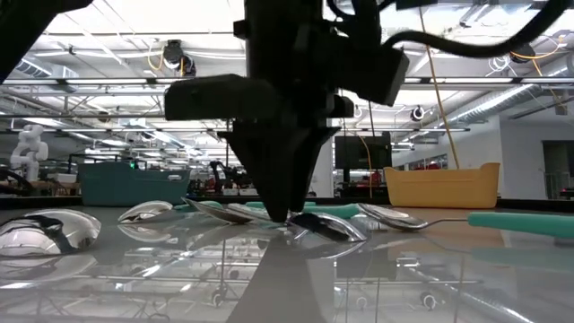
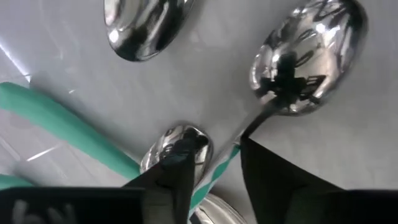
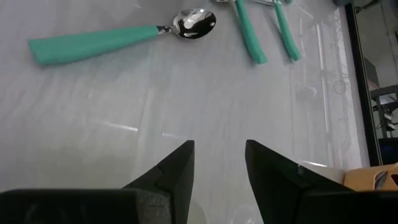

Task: Sort silverware by color (type)
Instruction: Put the patterned green spoon into the white bin

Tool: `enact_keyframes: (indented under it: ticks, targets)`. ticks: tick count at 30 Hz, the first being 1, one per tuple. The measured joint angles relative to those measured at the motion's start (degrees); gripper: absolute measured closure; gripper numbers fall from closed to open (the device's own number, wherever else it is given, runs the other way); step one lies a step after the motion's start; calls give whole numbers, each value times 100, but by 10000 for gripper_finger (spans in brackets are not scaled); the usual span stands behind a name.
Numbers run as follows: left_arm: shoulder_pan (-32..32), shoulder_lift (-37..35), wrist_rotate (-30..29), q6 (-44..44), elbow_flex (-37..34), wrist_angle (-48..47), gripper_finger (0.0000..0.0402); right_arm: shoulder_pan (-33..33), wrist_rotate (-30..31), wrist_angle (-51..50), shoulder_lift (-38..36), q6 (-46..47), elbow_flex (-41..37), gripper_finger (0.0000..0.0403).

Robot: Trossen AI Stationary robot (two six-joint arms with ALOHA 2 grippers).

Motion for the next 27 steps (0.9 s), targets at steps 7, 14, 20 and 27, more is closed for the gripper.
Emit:
enact_keyframes:
  ticks: [7, 14, 20, 27]
  targets:
    - [0, 11, 161, -18, -7, 17, 337, -7, 13, -13, 2, -62, 2, 266]
    - [-33, 24, 254, -187, 167, -155, 366, -7, -1, 21, 2, -103, 2, 266]
    - [-147, 24, 240, 187, 321, -200, 311, -7, -4, 141, 2, -103, 2, 266]
    - [-178, 59, -91, 708, 300, -65, 242, -25, 2, 138, 2, -209, 2, 266]
